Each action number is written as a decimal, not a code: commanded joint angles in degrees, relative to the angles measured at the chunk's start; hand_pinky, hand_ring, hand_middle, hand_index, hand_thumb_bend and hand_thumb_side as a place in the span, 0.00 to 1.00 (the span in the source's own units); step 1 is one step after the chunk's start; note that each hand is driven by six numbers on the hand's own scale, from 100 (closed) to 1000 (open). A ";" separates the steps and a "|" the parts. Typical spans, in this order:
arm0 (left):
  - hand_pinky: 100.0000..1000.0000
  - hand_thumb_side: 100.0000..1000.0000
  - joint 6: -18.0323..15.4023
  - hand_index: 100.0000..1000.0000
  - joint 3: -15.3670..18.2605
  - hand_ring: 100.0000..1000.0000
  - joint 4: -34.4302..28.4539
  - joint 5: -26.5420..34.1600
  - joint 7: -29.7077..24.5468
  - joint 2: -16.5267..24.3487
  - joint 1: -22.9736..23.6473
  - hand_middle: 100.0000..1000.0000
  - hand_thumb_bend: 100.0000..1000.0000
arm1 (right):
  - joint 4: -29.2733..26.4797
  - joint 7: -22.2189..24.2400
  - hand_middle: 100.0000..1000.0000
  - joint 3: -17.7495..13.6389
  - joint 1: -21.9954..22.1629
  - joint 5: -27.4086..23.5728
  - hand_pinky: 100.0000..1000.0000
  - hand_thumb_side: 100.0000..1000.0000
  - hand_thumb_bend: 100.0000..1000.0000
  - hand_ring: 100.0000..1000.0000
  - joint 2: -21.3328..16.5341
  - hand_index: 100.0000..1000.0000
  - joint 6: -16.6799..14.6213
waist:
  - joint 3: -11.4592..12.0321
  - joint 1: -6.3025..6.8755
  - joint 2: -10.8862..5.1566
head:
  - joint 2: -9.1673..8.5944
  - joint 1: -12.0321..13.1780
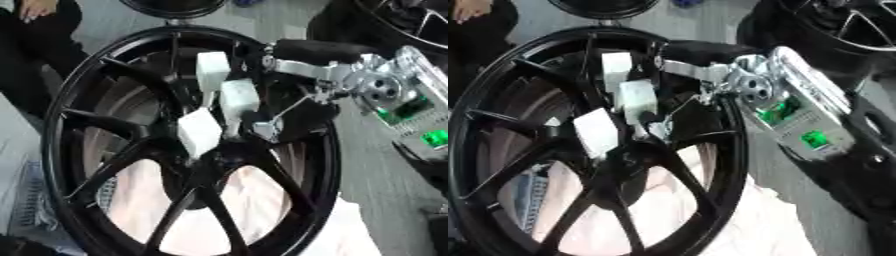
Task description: Pull the pin out of the wheel hub.
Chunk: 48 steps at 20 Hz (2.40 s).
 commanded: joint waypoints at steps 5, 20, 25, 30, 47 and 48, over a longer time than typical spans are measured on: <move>0.74 0.17 -0.04 0.72 1.22 0.39 -0.02 0.24 -0.09 1.52 -0.12 0.47 0.07 | -0.38 0.39 0.24 -1.68 -1.02 -1.25 0.68 0.12 0.00 0.54 -2.49 0.37 0.09 | -0.32 0.69 -1.86 | -0.03 0.10; 0.75 0.16 -0.21 0.72 1.25 0.39 0.23 0.63 -0.27 1.66 -0.06 0.47 0.08 | -0.38 -2.36 0.23 -6.39 -2.37 -3.85 0.66 0.10 0.00 0.53 -4.76 0.36 0.00 | -1.47 1.36 -3.48 | -0.82 -0.26; 0.75 0.16 -0.21 0.73 1.41 0.39 0.49 0.92 -0.06 1.52 -0.38 0.47 0.08 | -0.38 -5.46 0.21 -10.42 -3.02 -5.12 0.61 0.09 0.00 0.51 -5.72 0.35 2.65 | -1.35 1.66 -3.45 | -1.99 -1.85; 0.75 0.17 -0.24 0.73 1.54 0.39 1.08 1.54 0.21 1.28 -0.91 0.46 0.08 | -0.38 -11.49 0.20 -18.53 -3.23 -9.85 0.53 0.11 0.00 0.48 -9.01 0.33 8.38 | -1.29 1.90 -3.20 | -5.05 -4.11; 0.75 0.16 -0.36 0.73 3.02 0.39 0.96 0.74 1.61 1.22 2.82 0.47 0.09 | -0.38 -37.31 0.28 -42.73 36.42 -20.94 0.66 0.00 0.00 0.55 -34.88 0.42 24.46 | -6.70 3.21 -3.49 | -2.32 4.36; 0.75 0.16 -0.38 0.73 3.18 0.39 0.86 0.63 1.76 1.08 3.07 0.47 0.09 | -0.38 -39.41 0.31 -44.12 40.79 -20.65 0.69 0.00 0.00 0.57 -33.81 0.45 24.85 | -6.98 3.36 -3.33 | -2.37 4.72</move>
